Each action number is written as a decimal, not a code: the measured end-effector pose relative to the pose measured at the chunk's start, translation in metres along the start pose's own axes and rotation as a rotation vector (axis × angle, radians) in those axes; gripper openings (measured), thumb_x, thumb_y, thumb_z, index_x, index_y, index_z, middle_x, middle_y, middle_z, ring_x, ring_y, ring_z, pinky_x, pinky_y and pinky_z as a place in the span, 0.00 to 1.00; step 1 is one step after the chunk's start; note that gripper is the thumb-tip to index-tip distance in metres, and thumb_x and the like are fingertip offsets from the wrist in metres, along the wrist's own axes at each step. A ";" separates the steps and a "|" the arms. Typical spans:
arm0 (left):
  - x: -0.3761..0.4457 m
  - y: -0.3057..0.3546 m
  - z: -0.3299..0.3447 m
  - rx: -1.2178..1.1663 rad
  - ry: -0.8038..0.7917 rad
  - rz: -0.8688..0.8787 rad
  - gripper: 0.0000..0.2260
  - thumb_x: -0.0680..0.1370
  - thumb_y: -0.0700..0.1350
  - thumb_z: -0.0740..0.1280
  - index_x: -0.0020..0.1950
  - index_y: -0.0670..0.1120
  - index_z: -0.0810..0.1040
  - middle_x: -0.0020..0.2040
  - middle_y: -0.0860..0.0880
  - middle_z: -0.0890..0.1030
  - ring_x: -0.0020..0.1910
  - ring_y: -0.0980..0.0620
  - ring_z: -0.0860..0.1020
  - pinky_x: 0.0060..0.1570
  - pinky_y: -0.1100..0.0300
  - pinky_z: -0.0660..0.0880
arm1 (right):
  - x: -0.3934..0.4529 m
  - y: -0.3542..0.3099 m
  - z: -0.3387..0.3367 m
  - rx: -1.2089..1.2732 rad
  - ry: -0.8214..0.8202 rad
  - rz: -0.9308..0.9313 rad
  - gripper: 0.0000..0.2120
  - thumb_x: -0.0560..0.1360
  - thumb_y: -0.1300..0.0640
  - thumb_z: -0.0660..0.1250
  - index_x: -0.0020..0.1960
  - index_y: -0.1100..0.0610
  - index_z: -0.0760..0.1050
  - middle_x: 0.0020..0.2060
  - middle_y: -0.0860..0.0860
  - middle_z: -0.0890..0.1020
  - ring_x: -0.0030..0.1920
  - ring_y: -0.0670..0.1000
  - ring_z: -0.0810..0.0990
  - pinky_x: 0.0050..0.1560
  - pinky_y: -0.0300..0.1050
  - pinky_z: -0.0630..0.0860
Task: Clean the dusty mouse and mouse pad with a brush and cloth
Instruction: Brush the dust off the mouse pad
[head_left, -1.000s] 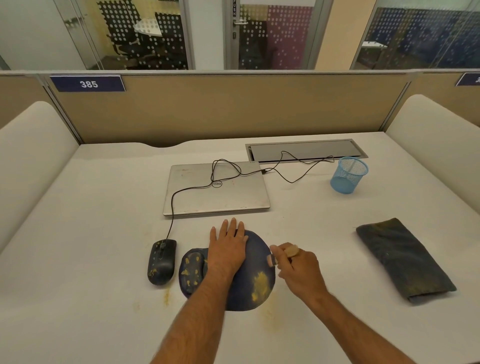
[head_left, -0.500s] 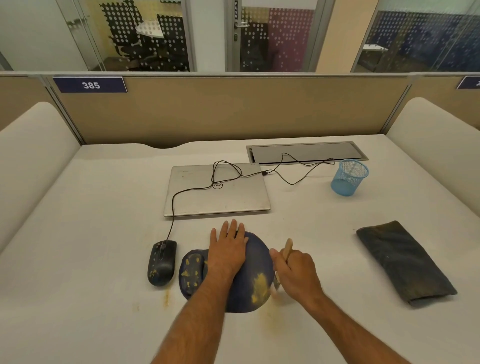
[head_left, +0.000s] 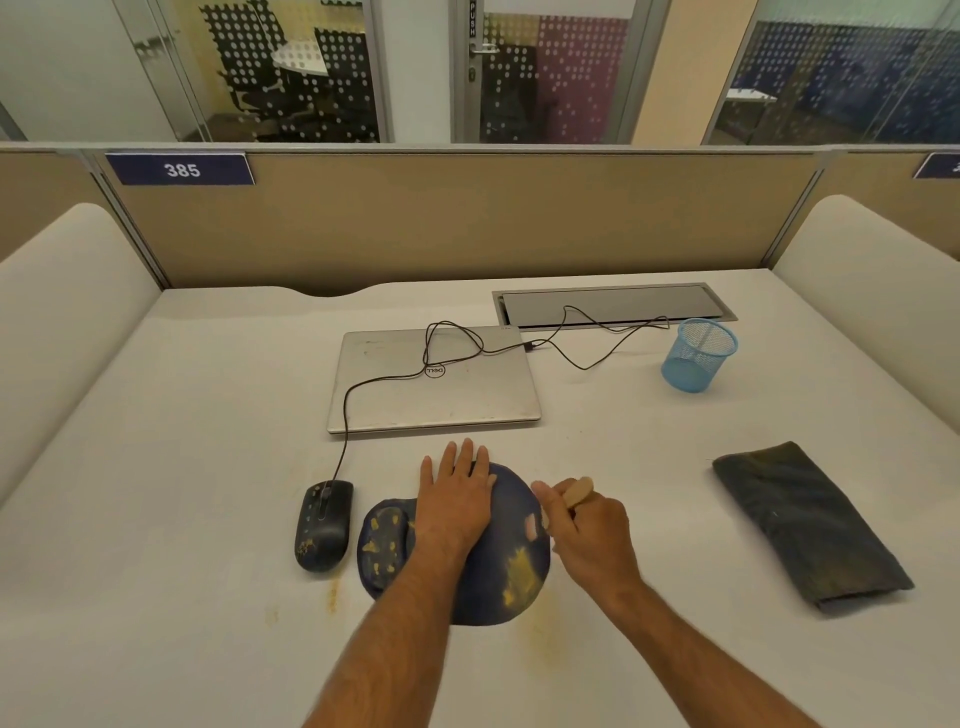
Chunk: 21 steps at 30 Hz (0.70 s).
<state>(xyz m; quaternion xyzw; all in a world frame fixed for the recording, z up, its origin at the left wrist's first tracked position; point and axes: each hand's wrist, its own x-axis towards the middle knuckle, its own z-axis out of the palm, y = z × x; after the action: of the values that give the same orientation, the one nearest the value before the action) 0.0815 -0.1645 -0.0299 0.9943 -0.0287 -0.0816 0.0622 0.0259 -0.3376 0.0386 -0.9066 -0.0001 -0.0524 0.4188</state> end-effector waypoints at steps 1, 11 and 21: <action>0.000 0.000 0.000 -0.004 -0.001 0.000 0.24 0.86 0.54 0.42 0.82 0.50 0.45 0.82 0.48 0.45 0.80 0.45 0.43 0.76 0.41 0.42 | 0.000 0.000 0.001 -0.018 -0.050 0.001 0.24 0.73 0.35 0.55 0.41 0.54 0.79 0.32 0.47 0.81 0.32 0.47 0.80 0.33 0.34 0.76; 0.000 0.000 0.000 0.002 -0.005 0.005 0.24 0.86 0.54 0.43 0.82 0.50 0.45 0.82 0.48 0.45 0.80 0.45 0.42 0.76 0.41 0.42 | -0.005 0.001 0.004 0.017 0.017 -0.050 0.27 0.73 0.34 0.55 0.40 0.56 0.79 0.31 0.48 0.82 0.31 0.48 0.80 0.33 0.40 0.78; 0.001 -0.001 0.000 0.000 -0.007 -0.002 0.24 0.86 0.54 0.43 0.82 0.50 0.45 0.82 0.48 0.45 0.80 0.45 0.43 0.76 0.41 0.42 | -0.005 -0.004 0.003 0.015 0.033 -0.002 0.24 0.76 0.39 0.56 0.36 0.56 0.77 0.27 0.50 0.79 0.28 0.49 0.79 0.29 0.39 0.75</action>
<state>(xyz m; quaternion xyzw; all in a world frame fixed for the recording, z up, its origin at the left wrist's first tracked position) 0.0825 -0.1640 -0.0306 0.9940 -0.0276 -0.0851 0.0621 0.0210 -0.3321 0.0390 -0.9025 0.0054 -0.0677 0.4253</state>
